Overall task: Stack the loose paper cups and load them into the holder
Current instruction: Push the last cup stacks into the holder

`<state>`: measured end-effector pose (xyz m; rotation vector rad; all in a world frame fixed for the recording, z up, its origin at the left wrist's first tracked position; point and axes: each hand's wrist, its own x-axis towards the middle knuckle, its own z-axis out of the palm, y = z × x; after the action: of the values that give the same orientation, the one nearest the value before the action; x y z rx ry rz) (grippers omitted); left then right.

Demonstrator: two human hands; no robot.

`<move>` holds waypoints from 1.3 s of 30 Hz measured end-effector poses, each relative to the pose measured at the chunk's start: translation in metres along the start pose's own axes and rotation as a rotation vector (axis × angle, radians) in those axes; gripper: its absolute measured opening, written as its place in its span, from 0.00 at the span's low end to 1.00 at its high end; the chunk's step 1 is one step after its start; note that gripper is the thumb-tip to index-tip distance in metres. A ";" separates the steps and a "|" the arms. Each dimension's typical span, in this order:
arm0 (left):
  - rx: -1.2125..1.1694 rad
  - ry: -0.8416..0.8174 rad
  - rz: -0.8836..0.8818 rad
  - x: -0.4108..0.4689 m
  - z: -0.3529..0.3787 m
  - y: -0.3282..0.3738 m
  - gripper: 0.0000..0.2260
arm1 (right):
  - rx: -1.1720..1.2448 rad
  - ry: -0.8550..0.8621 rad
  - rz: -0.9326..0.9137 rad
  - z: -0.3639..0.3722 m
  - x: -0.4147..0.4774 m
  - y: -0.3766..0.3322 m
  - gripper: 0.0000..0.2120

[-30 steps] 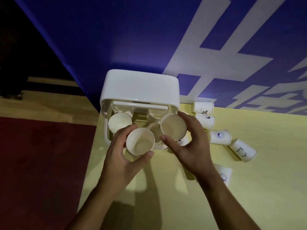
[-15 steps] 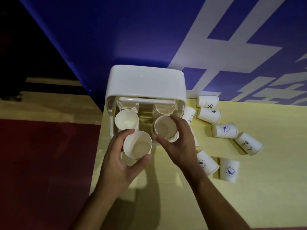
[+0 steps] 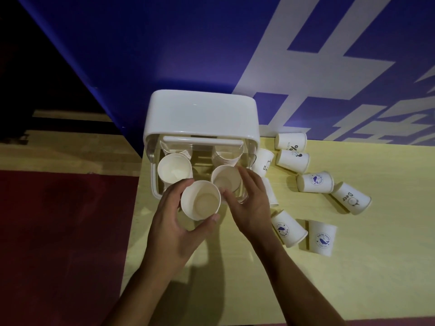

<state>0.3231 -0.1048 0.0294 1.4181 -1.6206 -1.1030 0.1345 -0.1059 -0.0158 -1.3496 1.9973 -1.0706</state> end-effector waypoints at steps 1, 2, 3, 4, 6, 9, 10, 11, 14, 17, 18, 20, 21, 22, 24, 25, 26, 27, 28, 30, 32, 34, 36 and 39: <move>0.017 -0.003 0.004 0.003 0.002 0.004 0.34 | 0.069 0.007 0.032 -0.007 -0.002 -0.004 0.26; 0.034 -0.010 0.013 0.007 0.005 0.008 0.34 | 0.149 0.007 0.059 -0.014 -0.005 -0.009 0.24; 0.047 -0.020 0.029 0.010 0.008 0.013 0.35 | 0.218 -0.006 0.069 -0.022 -0.006 -0.015 0.22; 0.052 -0.030 0.051 0.014 0.011 0.018 0.35 | 0.261 -0.028 0.060 -0.030 -0.007 -0.022 0.21; 0.045 -0.049 0.100 0.022 0.019 0.027 0.34 | 0.299 -0.091 0.014 -0.043 -0.006 -0.033 0.19; 0.026 -0.063 0.121 0.038 0.032 0.033 0.33 | 0.301 -0.135 -0.009 -0.053 0.002 -0.036 0.17; 0.028 -0.061 0.129 0.043 0.036 0.033 0.33 | 0.303 -0.132 0.004 -0.054 0.005 -0.034 0.17; 0.028 -0.062 0.136 0.047 0.040 0.031 0.33 | 0.301 -0.127 0.020 -0.054 0.008 -0.031 0.18; 0.041 -0.072 0.116 0.055 0.048 0.025 0.32 | 0.294 -0.140 0.061 -0.050 0.014 -0.022 0.19; 0.091 -0.080 0.082 0.058 0.054 0.013 0.33 | 0.272 -0.165 0.060 -0.044 0.016 -0.011 0.19; 0.109 -0.078 0.072 0.058 0.056 0.009 0.33 | 0.255 -0.170 0.059 -0.041 0.017 -0.007 0.19; 0.138 -0.070 0.053 0.059 0.060 0.002 0.34 | 0.197 -0.175 0.059 -0.035 0.017 0.002 0.19; 0.148 -0.068 0.046 0.059 0.062 -0.002 0.34 | 0.173 -0.175 0.060 -0.032 0.017 0.005 0.19; 0.164 -0.072 0.040 0.060 0.064 -0.005 0.34 | 0.156 -0.177 0.066 -0.028 0.016 0.008 0.18; 0.226 -0.104 0.025 0.064 0.068 -0.012 0.34 | 0.109 -0.180 0.089 -0.022 0.014 0.011 0.18; 0.261 -0.121 0.022 0.066 0.070 -0.015 0.34 | 0.079 -0.181 0.093 -0.019 0.014 0.012 0.18; 0.287 -0.134 0.012 0.067 0.072 -0.017 0.34 | 0.061 -0.187 0.092 -0.016 0.014 0.014 0.18; 0.299 -0.142 -0.001 0.067 0.073 -0.017 0.35 | 0.053 -0.196 0.094 -0.015 0.014 0.014 0.18; 0.299 -0.149 -0.014 0.068 0.073 -0.017 0.35 | 0.054 -0.205 0.097 -0.012 0.014 0.015 0.19; 0.292 -0.156 -0.028 0.069 0.073 -0.019 0.35 | 0.039 -0.211 0.102 -0.010 0.015 0.015 0.19; 0.302 -0.154 -0.033 0.070 0.074 -0.020 0.35 | 0.025 -0.209 0.115 -0.010 0.016 0.014 0.19; 0.306 -0.139 -0.025 0.070 0.075 -0.019 0.34 | 0.003 -0.207 0.121 -0.011 0.017 0.013 0.19; 0.313 -0.129 -0.026 0.069 0.076 -0.017 0.35 | -0.016 -0.221 0.116 -0.013 0.018 0.011 0.19; 0.306 -0.144 0.000 0.066 0.074 -0.012 0.38 | -0.018 -0.197 0.116 -0.021 0.016 0.007 0.19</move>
<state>0.2507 -0.1592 -0.0117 1.5597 -1.9583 -1.0072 0.1092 -0.1123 -0.0093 -1.2785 1.9183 -0.8357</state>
